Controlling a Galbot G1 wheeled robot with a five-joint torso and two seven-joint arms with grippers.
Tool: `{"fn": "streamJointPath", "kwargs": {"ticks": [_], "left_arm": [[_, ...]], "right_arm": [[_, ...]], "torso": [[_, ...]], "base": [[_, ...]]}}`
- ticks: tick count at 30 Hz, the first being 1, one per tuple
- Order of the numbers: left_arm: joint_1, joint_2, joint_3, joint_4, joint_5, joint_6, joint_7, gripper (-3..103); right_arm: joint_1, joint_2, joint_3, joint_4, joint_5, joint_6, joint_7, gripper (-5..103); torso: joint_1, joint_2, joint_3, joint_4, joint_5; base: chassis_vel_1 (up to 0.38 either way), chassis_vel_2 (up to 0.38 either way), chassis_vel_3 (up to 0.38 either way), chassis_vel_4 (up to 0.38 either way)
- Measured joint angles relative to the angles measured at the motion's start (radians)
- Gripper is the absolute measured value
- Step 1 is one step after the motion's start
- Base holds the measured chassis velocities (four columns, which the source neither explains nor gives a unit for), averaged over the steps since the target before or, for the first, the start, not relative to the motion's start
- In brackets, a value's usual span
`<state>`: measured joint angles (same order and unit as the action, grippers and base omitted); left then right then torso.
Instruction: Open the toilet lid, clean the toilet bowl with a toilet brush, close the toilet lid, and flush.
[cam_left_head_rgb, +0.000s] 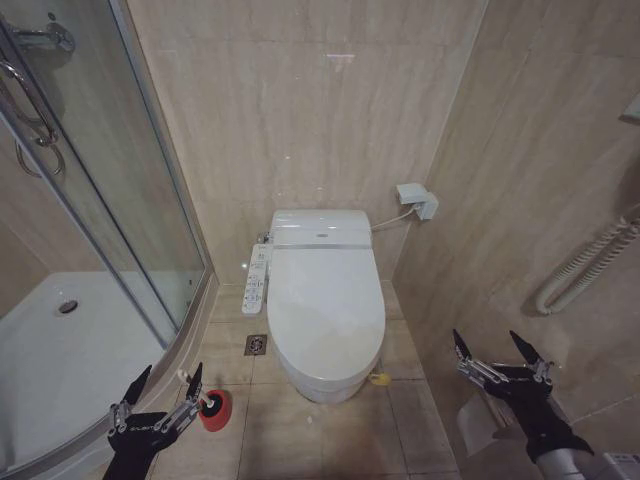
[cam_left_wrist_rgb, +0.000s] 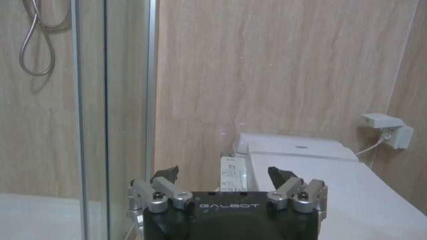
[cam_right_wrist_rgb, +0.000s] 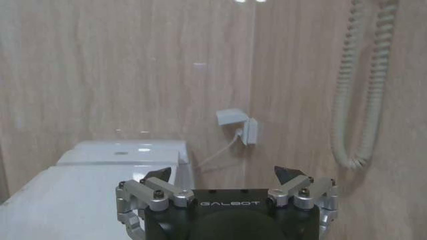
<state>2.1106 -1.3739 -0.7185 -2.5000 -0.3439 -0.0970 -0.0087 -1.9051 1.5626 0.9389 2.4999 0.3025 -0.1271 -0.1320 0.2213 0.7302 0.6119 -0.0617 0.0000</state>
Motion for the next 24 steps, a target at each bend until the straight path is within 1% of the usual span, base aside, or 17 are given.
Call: {"fn": "streamJointPath", "kwargs": {"ticks": [1, 3, 6, 13, 24], "left_arm": [[0.0, 0.0, 0.0, 0.0, 0.0, 0.0, 0.0, 92], [0.0, 0.0, 0.0, 0.0, 0.0, 0.0, 0.0, 92], [0.0, 0.0, 0.0, 0.0, 0.0, 0.0, 0.0, 92], [0.0, 0.0, 0.0, 0.0, 0.0, 0.0, 0.0, 92], [0.0, 0.0, 0.0, 0.0, 0.0, 0.0, 0.0, 92]], "right_arm": [[0.0, 0.0, 0.0, 0.0, 0.0, 0.0, 0.0, 100], [-0.026, 0.019, -0.031, 0.0, -0.026, 0.026, 0.026, 100], [-0.031, 0.025, -0.04, 0.0, -0.04, 0.044, 0.037, 100], [-0.025, 0.026, -0.035, 0.0, -0.043, 0.049, 0.054, 100], [-0.022, 0.016, -0.04, 0.0, -0.04, 0.046, 0.054, 100]], "torso": [[0.0, 0.0, 0.0, 0.0, 0.0], [0.0, 0.0, 0.0, 0.0, -0.0001], [0.0, 0.0, 0.0, 0.0, -0.0001], [0.0, 0.0, 0.0, 0.0, 0.0], [0.0, 0.0, 0.0, 0.0, -0.0001]], "base": [[0.0, 0.0, 0.0, 0.0], [0.0, 0.0, 0.0, 0.0], [0.0, 0.0, 0.0, 0.0], [0.0, 0.0, 0.0, 0.0], [0.0, 0.0, 0.0, 0.0]]}}
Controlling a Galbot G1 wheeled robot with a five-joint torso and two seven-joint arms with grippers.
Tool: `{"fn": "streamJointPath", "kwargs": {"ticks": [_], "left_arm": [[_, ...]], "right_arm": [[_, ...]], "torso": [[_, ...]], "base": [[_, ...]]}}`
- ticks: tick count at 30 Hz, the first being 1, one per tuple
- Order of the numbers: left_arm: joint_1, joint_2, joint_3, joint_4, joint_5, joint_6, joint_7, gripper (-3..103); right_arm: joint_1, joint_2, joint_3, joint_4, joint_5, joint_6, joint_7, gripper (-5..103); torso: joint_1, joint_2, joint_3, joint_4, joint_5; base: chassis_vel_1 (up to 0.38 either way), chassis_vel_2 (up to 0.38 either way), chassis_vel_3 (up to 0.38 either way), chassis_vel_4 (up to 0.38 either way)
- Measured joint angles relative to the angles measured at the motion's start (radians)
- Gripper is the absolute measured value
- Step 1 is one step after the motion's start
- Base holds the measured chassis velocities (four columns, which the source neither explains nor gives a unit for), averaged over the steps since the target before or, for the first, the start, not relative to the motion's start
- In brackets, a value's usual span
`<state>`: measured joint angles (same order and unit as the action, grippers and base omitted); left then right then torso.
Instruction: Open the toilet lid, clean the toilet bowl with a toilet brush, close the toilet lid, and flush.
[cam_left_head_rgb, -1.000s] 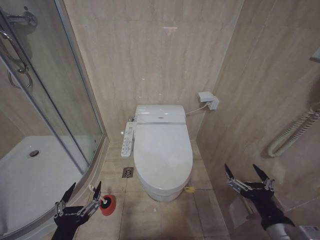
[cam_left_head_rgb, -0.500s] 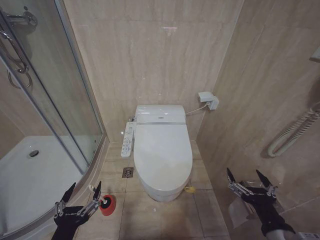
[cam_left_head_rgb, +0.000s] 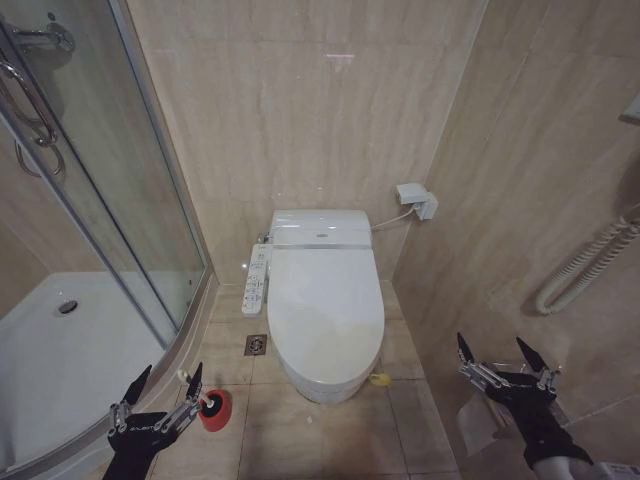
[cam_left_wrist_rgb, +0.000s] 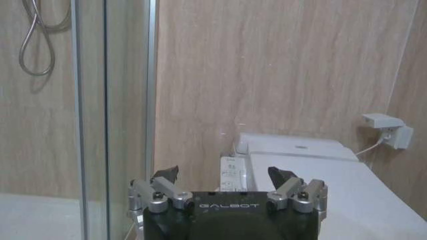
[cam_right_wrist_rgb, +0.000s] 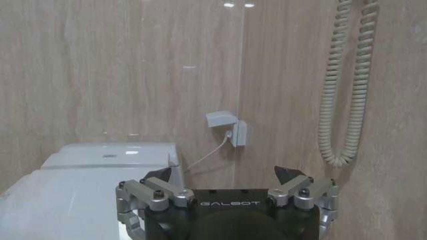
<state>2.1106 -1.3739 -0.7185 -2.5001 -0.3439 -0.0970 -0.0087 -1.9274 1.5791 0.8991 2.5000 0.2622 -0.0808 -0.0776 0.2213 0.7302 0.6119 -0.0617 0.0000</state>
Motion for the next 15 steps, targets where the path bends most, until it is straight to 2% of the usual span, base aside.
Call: {"fn": "streamJointPath", "kwargs": {"ticks": [15], "left_arm": [[0.0, 0.0, 0.0, 0.0, 0.0, 0.0, 0.0, 92]], "right_arm": [[-0.02, -0.031, -0.077, 0.0, -0.01, 0.008, 0.06, 100]], "torso": [[0.0, 0.0, 0.0, 0.0001, 0.0]], "base": [[0.0, 0.0, 0.0, 0.0]]}}
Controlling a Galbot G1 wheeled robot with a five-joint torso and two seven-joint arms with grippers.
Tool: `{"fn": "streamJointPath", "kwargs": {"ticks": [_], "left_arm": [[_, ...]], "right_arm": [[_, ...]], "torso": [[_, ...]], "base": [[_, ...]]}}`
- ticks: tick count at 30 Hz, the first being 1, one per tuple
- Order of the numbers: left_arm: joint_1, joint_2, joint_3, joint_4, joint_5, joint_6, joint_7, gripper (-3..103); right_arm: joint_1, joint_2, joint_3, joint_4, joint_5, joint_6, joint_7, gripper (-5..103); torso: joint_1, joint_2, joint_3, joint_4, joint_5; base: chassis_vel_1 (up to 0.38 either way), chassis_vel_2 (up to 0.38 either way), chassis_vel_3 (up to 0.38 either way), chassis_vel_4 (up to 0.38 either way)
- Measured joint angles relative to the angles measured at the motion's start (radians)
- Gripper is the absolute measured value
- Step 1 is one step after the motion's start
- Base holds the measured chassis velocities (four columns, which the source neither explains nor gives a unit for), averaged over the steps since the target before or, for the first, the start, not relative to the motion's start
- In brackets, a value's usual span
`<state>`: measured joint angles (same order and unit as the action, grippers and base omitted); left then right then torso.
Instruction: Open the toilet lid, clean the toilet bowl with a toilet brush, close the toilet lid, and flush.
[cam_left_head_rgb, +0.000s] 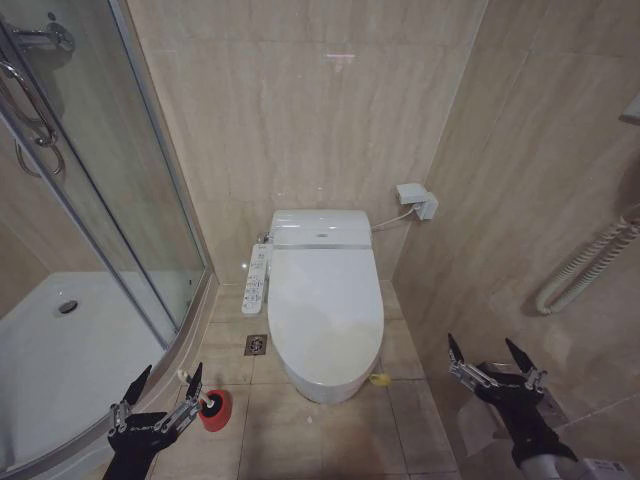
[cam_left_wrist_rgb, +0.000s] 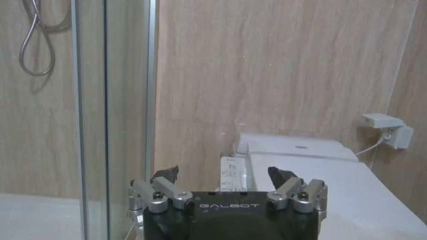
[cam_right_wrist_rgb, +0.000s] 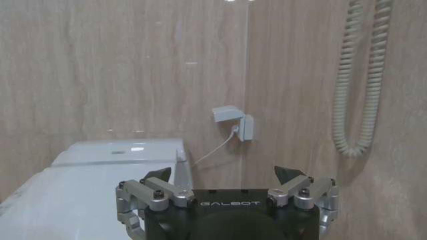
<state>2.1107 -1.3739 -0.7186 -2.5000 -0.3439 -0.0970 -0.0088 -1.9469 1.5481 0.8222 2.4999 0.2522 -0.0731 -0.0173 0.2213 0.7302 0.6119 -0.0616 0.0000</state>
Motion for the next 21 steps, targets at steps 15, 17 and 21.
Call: {"fn": "streamJointPath", "kwargs": {"ticks": [15, 17, 21], "left_arm": [[0.0, 0.0, 0.0, 0.0, 0.0, 0.0, 0.0, 92], [0.0, 0.0, 0.0, 0.0, 0.0, 0.0, 0.0, 92], [0.0, 0.0, 0.0, 0.0, 0.0, 0.0, 0.0, 92]], "right_arm": [[-0.026, -0.002, -0.063, 0.0, -0.022, 0.025, 0.017, 100], [-0.026, -0.003, -0.061, 0.0, -0.022, 0.025, 0.017, 100], [-0.027, 0.0, -0.061, 0.0, -0.02, 0.025, 0.019, 100]], "torso": [[0.0, 0.0, 0.0, 0.0, 0.0], [0.0, 0.0, 0.0, -0.0001, 0.0], [0.0, 0.0, 0.0, -0.0001, 0.0]], "base": [[0.0, 0.0, 0.0, 0.0], [0.0, 0.0, 0.0, 0.0], [0.0, 0.0, 0.0, 0.0]]}}
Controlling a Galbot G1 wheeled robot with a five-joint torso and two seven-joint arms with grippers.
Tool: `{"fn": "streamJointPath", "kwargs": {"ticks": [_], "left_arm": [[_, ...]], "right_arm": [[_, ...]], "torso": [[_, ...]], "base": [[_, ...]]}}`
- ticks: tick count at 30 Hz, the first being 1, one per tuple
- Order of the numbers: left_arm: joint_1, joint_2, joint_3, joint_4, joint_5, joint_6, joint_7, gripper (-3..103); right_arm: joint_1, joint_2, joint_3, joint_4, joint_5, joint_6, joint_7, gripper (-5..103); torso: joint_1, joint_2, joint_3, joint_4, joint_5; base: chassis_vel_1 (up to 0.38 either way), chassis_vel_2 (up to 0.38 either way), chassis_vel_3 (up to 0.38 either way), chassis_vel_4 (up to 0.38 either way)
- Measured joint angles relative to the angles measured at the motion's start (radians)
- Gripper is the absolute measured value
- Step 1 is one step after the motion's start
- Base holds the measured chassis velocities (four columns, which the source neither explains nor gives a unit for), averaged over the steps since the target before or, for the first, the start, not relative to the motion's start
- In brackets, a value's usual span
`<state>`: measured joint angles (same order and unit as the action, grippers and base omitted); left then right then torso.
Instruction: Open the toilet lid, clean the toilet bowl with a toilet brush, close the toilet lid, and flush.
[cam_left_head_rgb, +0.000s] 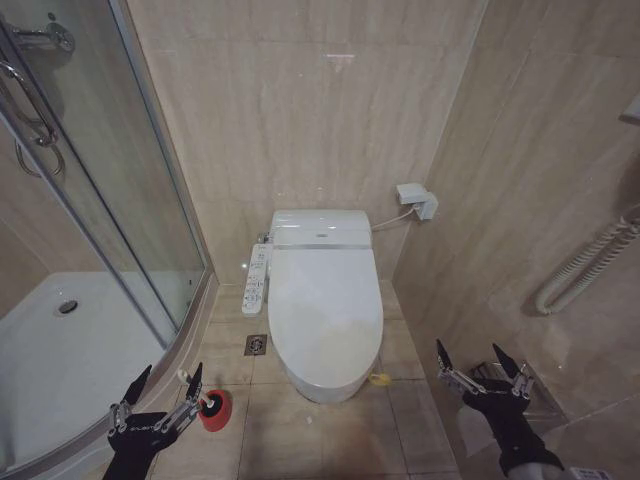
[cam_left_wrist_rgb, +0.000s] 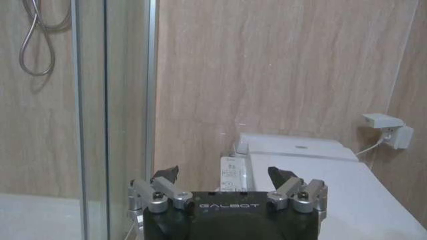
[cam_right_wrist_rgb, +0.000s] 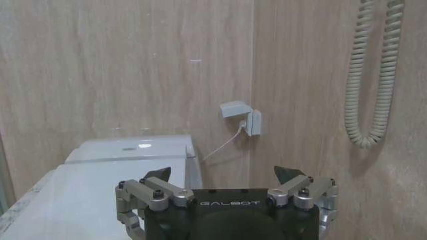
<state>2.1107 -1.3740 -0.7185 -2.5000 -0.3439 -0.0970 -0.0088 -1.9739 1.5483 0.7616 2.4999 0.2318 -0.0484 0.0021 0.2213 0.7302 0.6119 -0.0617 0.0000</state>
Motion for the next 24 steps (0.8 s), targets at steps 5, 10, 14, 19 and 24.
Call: {"fn": "streamJointPath", "kwargs": {"ticks": [5, 10, 14, 19, 24], "left_arm": [[0.0, 0.0, 0.0, 0.0, 0.0, 0.0, 0.0, 92], [0.0, 0.0, 0.0, 0.0, 0.0, 0.0, 0.0, 92], [0.0, 0.0, 0.0, 0.0, 0.0, 0.0, 0.0, 92], [0.0, 0.0, 0.0, 0.0, 0.0, 0.0, 0.0, 92], [0.0, 0.0, 0.0, 0.0, 0.0, 0.0, 0.0, 92]], "right_arm": [[0.0, -0.001, 0.004, 0.0, 0.005, -0.001, 0.005, 100], [0.002, -0.001, 0.005, 0.0, 0.005, -0.002, 0.007, 100], [0.002, -0.001, 0.006, 0.0, 0.006, -0.003, 0.007, 100], [0.002, -0.001, 0.006, 0.0, 0.006, -0.003, 0.008, 100], [0.003, -0.001, 0.007, 0.0, 0.006, -0.003, 0.008, 100]], "torso": [[0.0, 0.0, 0.0, 0.0, 0.0], [0.0, 0.0, 0.0, 0.0, 0.0], [0.0, 0.0, 0.0, 0.0, 0.0], [0.0, 0.0, 0.0, 0.0, 0.0], [0.0, 0.0, 0.0, 0.0, 0.0]], "base": [[0.0, 0.0, 0.0, 0.0], [0.0, 0.0, 0.0, 0.0], [0.0, 0.0, 0.0, 0.0], [0.0, 0.0, 0.0, 0.0], [0.0, 0.0, 0.0, 0.0]]}}
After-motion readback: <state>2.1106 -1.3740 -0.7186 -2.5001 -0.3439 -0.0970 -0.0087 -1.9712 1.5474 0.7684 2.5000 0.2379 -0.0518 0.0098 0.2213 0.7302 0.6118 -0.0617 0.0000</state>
